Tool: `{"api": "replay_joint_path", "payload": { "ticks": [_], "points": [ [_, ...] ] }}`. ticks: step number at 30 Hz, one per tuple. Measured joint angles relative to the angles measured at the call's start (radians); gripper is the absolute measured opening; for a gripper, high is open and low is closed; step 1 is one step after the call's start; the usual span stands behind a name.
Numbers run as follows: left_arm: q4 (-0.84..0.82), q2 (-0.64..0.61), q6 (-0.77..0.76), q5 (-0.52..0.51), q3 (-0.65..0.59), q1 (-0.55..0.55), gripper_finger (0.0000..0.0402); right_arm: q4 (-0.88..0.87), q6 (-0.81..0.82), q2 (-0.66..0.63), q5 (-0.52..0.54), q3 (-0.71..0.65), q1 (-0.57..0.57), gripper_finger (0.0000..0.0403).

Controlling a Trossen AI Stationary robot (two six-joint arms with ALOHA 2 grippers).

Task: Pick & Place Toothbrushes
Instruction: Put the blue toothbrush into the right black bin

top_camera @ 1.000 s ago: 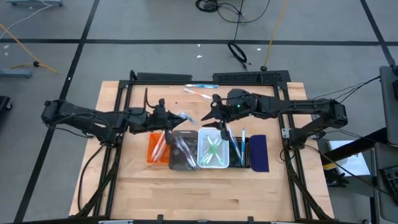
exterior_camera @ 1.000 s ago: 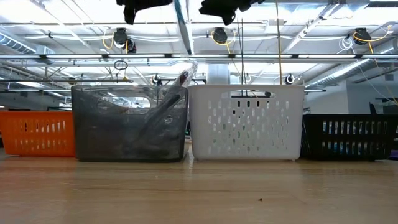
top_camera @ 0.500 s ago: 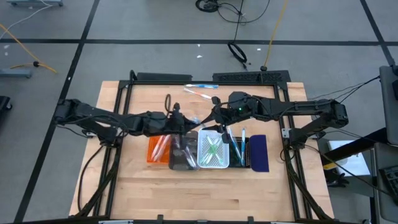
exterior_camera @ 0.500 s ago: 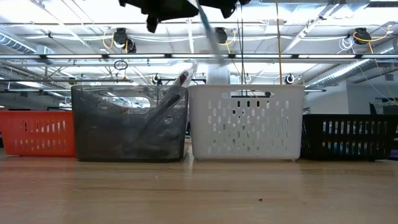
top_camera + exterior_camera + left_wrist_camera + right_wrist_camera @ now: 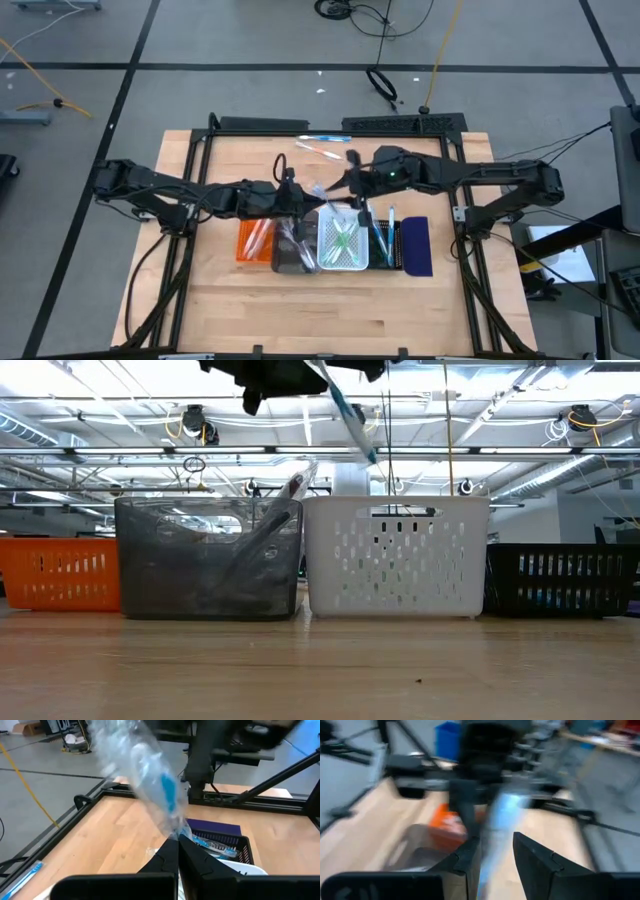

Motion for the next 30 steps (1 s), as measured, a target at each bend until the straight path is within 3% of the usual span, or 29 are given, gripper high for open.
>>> {"api": "replay_joint_path", "payload": {
  "ticks": [2, 30],
  "points": [
    [-0.002, 0.000, 0.000, 0.000, 0.000, -0.001, 0.0000, -0.005, 0.027, -0.012, 0.042, 0.000, -0.001, 0.0105],
    [0.003, 0.000, 0.014, -0.032, -0.001, 0.001, 0.0000, 0.013, 0.052, 0.073, 0.009, 0.002, 0.000, 0.0105]
  ]
}}
